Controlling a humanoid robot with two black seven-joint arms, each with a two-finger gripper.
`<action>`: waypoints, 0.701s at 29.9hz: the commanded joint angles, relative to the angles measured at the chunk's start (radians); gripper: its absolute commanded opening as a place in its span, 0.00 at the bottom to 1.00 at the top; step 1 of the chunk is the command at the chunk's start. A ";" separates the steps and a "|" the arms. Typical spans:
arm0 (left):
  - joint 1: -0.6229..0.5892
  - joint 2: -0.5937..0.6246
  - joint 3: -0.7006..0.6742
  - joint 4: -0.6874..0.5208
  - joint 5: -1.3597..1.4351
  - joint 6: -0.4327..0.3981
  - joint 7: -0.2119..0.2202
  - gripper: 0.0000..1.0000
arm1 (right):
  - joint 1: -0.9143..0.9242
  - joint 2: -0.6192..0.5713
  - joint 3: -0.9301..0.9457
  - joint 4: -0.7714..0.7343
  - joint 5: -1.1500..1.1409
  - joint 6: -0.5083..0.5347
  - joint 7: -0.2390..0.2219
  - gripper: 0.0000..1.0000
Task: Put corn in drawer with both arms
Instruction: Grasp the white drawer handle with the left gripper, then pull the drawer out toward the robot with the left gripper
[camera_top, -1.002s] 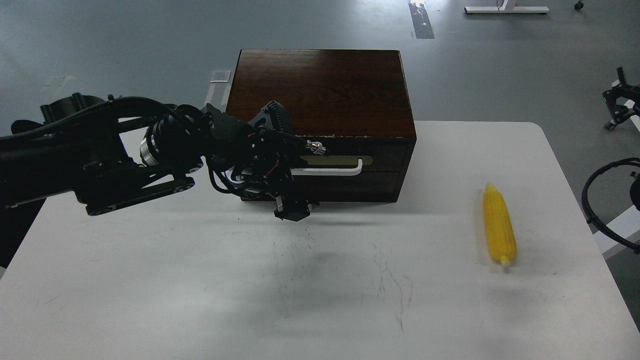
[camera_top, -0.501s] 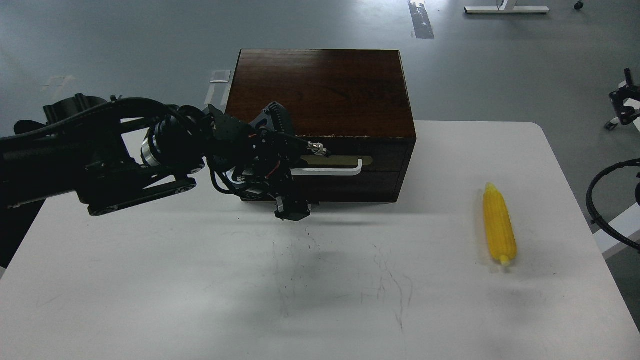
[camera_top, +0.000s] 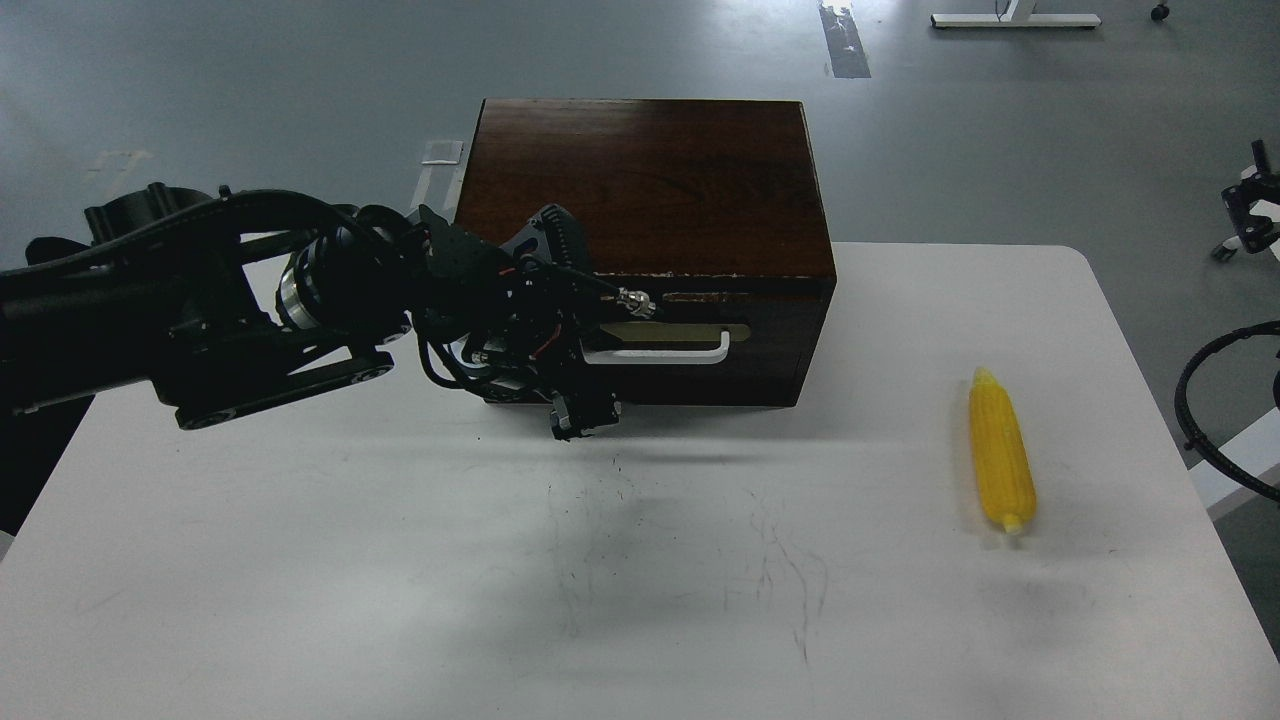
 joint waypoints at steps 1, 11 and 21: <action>-0.005 -0.007 0.001 -0.021 -0.008 0.000 -0.013 0.58 | 0.003 0.008 0.000 -0.036 0.000 0.000 0.004 1.00; -0.014 -0.008 0.000 -0.032 -0.012 0.000 -0.029 0.54 | 0.006 0.003 -0.001 -0.049 0.000 0.000 0.004 1.00; -0.026 0.001 -0.003 -0.069 -0.025 0.000 -0.047 0.52 | 0.008 0.005 -0.001 -0.047 0.000 0.000 0.004 1.00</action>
